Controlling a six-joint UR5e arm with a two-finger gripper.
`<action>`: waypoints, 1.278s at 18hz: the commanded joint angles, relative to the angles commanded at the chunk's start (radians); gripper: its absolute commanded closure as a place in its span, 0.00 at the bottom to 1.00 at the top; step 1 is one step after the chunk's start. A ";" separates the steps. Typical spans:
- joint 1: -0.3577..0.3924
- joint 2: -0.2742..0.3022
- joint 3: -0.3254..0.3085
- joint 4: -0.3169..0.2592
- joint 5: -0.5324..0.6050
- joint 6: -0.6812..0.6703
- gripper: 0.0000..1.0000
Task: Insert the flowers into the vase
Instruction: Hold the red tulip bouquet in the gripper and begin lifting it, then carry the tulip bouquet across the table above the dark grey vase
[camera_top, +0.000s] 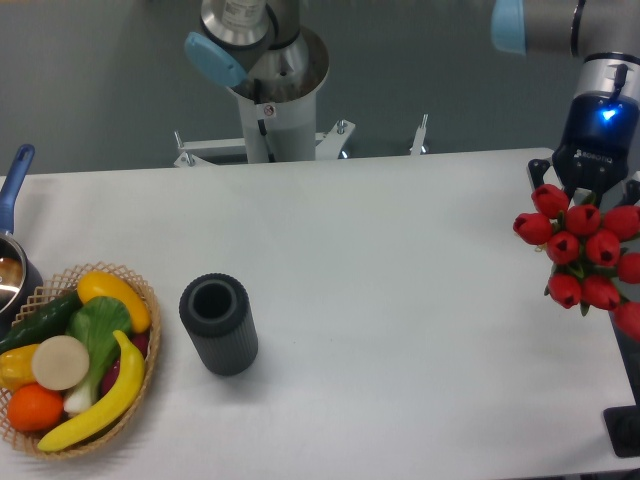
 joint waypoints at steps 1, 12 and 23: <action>0.000 0.000 -0.002 0.000 0.000 0.000 0.69; -0.002 0.000 -0.011 0.000 -0.021 0.002 0.69; -0.103 0.012 -0.017 0.002 -0.142 0.006 0.69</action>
